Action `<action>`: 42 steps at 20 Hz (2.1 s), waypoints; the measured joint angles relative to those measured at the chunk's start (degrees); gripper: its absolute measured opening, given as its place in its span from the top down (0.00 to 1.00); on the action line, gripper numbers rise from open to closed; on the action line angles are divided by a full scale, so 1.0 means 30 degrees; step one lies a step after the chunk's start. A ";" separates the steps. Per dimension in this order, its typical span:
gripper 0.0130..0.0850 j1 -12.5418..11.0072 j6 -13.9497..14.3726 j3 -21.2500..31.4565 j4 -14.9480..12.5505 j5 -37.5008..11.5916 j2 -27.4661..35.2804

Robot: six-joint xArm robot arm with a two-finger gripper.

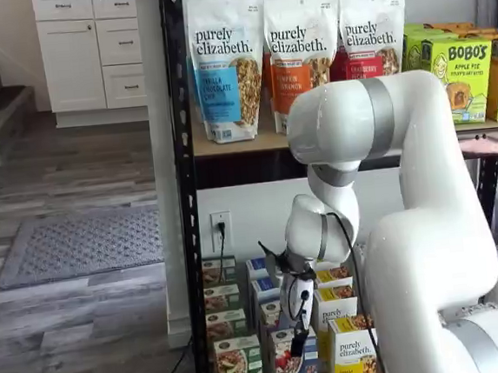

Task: Pick up the blue and white box that is on the bottom shelf, the second box from the left

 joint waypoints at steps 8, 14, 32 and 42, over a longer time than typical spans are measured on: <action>0.00 -0.0010 0.0360 -0.0294 -0.0457 -0.0483 0.0374; 0.00 0.0195 -0.1421 0.0021 0.1627 -0.2634 0.0630; 0.00 -0.0121 -0.1642 -0.2049 0.1440 -0.3755 0.2789; 0.00 -0.0275 0.0588 -0.3944 -0.1125 -0.2909 0.4272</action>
